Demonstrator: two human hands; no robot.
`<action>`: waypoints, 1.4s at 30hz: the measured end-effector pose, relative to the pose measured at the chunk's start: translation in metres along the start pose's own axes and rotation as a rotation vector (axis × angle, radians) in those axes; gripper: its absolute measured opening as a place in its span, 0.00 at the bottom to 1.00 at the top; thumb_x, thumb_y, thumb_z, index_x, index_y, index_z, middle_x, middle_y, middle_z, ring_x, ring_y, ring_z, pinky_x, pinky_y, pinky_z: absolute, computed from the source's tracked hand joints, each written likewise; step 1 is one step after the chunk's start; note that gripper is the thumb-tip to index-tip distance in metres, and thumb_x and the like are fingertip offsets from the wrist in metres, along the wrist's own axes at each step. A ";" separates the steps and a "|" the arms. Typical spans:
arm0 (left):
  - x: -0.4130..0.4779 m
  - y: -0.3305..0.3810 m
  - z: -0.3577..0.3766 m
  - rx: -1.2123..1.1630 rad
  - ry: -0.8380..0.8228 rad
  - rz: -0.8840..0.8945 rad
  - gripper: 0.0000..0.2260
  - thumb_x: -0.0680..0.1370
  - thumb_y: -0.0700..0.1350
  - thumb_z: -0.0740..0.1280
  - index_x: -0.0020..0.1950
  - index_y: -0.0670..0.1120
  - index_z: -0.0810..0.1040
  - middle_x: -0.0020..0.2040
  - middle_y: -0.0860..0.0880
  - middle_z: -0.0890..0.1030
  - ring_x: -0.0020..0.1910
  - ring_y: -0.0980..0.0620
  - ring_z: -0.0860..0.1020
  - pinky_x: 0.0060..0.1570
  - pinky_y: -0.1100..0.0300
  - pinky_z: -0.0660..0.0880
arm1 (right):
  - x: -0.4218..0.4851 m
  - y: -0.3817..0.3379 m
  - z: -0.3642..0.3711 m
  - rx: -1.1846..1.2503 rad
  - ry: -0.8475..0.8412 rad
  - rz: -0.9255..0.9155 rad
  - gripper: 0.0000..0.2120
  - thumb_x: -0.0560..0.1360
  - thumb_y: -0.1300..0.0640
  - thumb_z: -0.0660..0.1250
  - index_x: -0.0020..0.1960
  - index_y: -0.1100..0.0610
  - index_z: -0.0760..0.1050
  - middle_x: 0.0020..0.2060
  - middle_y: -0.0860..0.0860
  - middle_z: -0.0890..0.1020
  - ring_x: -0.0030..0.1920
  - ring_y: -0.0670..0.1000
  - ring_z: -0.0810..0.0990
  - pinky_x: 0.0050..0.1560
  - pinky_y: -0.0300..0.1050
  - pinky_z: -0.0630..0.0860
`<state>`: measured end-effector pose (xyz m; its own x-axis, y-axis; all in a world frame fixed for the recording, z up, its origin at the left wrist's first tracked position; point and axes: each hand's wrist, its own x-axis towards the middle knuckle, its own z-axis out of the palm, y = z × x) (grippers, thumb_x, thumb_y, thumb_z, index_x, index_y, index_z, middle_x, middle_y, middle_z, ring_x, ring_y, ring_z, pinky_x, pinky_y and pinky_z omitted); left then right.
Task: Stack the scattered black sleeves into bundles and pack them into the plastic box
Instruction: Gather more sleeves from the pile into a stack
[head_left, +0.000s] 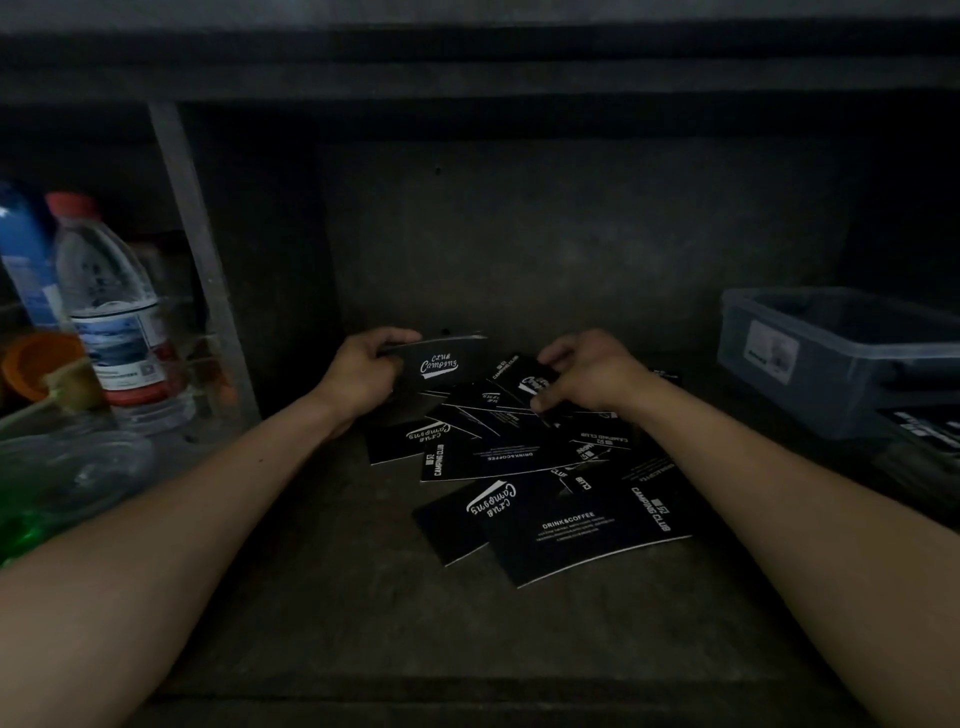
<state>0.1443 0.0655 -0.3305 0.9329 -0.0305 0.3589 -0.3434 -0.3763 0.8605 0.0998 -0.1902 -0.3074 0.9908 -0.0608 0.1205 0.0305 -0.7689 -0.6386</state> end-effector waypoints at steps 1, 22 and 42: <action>0.000 0.001 0.000 -0.006 0.014 0.008 0.19 0.79 0.28 0.58 0.64 0.43 0.79 0.55 0.48 0.80 0.44 0.60 0.78 0.38 0.76 0.74 | 0.001 0.002 -0.003 0.117 0.045 0.012 0.27 0.62 0.63 0.82 0.59 0.58 0.80 0.51 0.53 0.81 0.54 0.51 0.81 0.59 0.43 0.77; -0.011 0.008 0.008 -0.058 -0.118 0.010 0.16 0.78 0.30 0.62 0.57 0.47 0.80 0.50 0.50 0.82 0.46 0.56 0.80 0.46 0.65 0.78 | 0.004 0.005 -0.027 -0.202 -0.298 -0.030 0.40 0.64 0.56 0.81 0.73 0.56 0.68 0.58 0.48 0.83 0.58 0.49 0.80 0.65 0.44 0.72; -0.013 0.012 0.006 -0.164 -0.142 -0.091 0.19 0.71 0.33 0.65 0.60 0.46 0.82 0.52 0.48 0.85 0.49 0.55 0.84 0.49 0.61 0.81 | -0.005 -0.004 -0.003 0.943 0.008 -0.027 0.11 0.73 0.66 0.73 0.51 0.57 0.74 0.50 0.55 0.83 0.43 0.50 0.85 0.44 0.45 0.84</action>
<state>0.1293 0.0559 -0.3272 0.9628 -0.1379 0.2322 -0.2590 -0.2286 0.9384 0.0947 -0.1893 -0.3032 0.9875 -0.0571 0.1470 0.1505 0.0622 -0.9866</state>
